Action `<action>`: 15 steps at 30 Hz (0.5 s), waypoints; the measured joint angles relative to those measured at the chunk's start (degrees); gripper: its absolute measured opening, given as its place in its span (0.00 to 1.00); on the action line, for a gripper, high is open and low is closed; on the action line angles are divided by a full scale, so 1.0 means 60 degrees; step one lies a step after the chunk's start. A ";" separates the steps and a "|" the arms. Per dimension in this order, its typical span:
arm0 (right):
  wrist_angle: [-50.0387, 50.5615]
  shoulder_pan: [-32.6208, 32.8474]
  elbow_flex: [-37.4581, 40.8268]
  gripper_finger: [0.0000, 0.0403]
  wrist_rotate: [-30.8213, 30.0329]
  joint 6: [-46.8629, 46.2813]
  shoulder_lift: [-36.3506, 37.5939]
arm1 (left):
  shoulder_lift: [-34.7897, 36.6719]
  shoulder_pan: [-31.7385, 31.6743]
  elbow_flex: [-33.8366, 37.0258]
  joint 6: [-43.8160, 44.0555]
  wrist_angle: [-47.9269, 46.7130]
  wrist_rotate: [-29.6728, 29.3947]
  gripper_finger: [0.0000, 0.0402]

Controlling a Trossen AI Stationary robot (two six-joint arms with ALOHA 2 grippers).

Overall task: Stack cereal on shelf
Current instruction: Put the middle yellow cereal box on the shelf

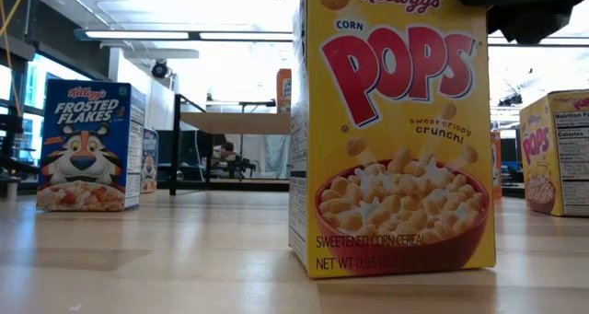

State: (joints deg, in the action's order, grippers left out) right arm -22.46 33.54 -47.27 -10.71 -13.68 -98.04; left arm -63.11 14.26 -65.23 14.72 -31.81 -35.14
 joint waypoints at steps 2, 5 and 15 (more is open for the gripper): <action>-0.0097 -0.0004 0.0000 0.72 -0.0020 0.0113 0.0000 | 0.0000 0.0001 0.0000 0.0002 0.0000 0.0000 0.66; -0.0157 0.0000 0.0000 0.67 0.0018 0.0183 0.0000 | 0.0000 0.0001 0.0000 0.0004 0.0000 0.0000 0.66; -0.0164 0.0000 0.0000 0.48 0.0213 0.0064 0.0000 | 0.0000 -0.0083 0.0000 -0.0224 0.0000 0.0029 0.66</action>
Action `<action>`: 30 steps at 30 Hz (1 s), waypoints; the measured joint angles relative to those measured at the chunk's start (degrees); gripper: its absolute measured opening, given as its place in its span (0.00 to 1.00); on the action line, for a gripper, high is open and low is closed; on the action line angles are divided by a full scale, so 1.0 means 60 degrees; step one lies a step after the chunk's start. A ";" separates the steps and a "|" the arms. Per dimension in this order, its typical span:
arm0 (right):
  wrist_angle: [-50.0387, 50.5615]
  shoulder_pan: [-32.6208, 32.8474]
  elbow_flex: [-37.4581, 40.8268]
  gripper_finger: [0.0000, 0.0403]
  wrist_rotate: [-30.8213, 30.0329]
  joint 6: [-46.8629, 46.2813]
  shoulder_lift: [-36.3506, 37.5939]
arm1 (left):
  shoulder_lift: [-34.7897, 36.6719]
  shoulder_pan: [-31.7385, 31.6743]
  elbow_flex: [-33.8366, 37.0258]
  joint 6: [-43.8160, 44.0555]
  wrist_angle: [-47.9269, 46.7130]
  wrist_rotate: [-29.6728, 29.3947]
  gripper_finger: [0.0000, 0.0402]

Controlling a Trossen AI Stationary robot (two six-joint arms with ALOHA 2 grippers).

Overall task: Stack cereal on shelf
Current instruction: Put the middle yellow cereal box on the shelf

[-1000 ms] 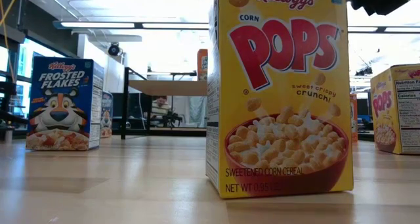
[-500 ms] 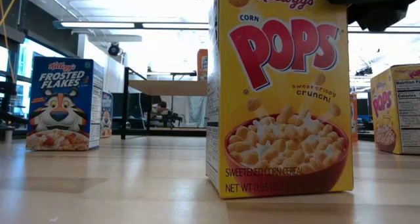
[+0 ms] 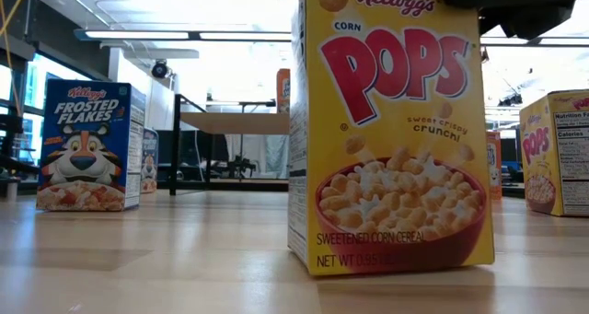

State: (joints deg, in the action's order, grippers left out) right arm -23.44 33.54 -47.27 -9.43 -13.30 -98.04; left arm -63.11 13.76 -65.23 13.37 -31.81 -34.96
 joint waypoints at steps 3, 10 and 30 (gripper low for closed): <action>-0.0001 0.0000 0.0000 0.44 0.0000 0.0027 0.0000 | 0.0000 -0.0143 0.0000 -0.0055 0.0019 0.0010 0.66; -0.0120 -0.0004 0.0000 0.43 0.0000 0.0222 0.0000 | 0.0000 -0.0698 0.0000 -0.0360 0.0080 0.0559 0.66; -0.0124 -0.1956 0.0004 0.43 0.0076 0.1483 0.1677 | 0.0003 -0.0980 0.0000 -0.2595 0.0353 0.1060 0.66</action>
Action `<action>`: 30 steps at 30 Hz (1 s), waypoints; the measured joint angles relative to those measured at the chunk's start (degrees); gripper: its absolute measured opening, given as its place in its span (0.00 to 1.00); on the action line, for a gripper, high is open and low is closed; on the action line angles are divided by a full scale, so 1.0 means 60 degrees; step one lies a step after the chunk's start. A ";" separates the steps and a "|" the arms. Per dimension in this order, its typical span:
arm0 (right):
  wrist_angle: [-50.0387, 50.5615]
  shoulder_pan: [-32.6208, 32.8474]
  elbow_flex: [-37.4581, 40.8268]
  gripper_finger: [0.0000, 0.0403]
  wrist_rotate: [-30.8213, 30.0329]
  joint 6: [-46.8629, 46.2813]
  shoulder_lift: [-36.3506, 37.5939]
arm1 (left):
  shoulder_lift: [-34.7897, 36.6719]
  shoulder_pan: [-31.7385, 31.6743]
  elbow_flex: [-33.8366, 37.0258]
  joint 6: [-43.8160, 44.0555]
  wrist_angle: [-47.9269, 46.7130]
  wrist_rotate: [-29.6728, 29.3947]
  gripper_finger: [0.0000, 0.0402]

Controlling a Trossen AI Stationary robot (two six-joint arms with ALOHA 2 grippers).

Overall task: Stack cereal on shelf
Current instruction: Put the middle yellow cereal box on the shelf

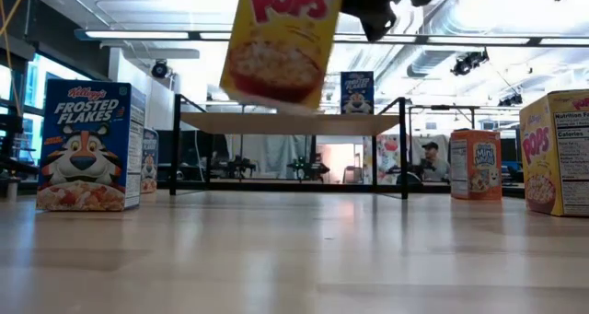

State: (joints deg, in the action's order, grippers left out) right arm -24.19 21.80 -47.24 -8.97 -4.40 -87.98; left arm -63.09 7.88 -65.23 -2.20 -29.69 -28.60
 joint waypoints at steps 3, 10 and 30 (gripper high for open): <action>0.0296 -0.0374 0.0000 0.43 0.0007 0.0239 0.0386 | 0.0000 0.0000 0.0000 -0.0107 0.0006 0.0096 0.66; 0.0650 -0.1299 0.0000 0.43 0.0011 0.0905 0.1219 | -0.0132 0.0000 0.0000 -0.0776 0.0548 0.1200 0.66; 0.1113 -0.2768 0.0000 0.43 0.0417 0.1820 0.2378 | -0.1691 -0.0551 0.0004 -0.1752 0.2167 0.2537 0.66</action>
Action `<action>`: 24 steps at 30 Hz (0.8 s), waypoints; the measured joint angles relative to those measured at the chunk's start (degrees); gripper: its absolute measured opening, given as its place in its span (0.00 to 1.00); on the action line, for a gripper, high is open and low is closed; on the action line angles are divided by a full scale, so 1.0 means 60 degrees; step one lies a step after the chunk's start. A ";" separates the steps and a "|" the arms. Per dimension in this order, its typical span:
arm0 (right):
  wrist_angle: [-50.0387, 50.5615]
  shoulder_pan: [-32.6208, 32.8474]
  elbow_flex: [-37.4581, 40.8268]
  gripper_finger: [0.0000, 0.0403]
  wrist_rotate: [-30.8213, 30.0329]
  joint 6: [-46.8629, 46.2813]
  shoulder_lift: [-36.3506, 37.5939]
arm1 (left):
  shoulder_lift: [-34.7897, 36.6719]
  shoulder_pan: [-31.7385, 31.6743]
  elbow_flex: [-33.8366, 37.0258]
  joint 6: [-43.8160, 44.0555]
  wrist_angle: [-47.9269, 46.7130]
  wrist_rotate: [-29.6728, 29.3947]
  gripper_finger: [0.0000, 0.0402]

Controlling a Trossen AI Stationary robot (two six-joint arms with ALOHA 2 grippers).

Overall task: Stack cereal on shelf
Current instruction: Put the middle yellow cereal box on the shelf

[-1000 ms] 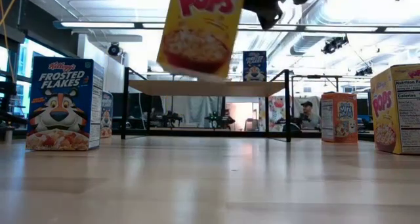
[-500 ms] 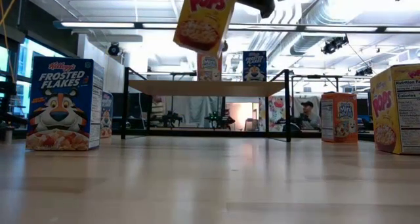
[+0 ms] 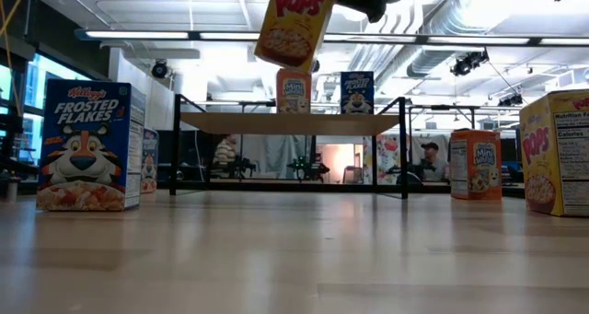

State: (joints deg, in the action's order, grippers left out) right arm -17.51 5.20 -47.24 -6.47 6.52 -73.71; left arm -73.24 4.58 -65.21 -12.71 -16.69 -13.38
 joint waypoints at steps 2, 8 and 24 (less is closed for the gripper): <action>0.0066 0.0004 0.0000 0.43 0.0007 0.0005 0.0000 | -0.0086 -0.0098 0.0000 0.0007 0.0025 0.0514 0.66; 0.0250 0.0003 0.0000 0.43 0.0135 -0.0010 0.0004 | -0.0105 -0.0207 0.0000 0.0251 0.0005 0.1000 0.66; 0.0000 -0.0012 0.0000 0.43 0.0017 0.0103 0.0000 | 0.0397 -0.0196 -0.0004 0.0364 0.0006 0.1477 0.66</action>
State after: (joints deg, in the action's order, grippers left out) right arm -17.51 5.13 -47.24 -6.37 7.14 -73.71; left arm -70.85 3.40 -65.23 -10.52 -16.66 -4.52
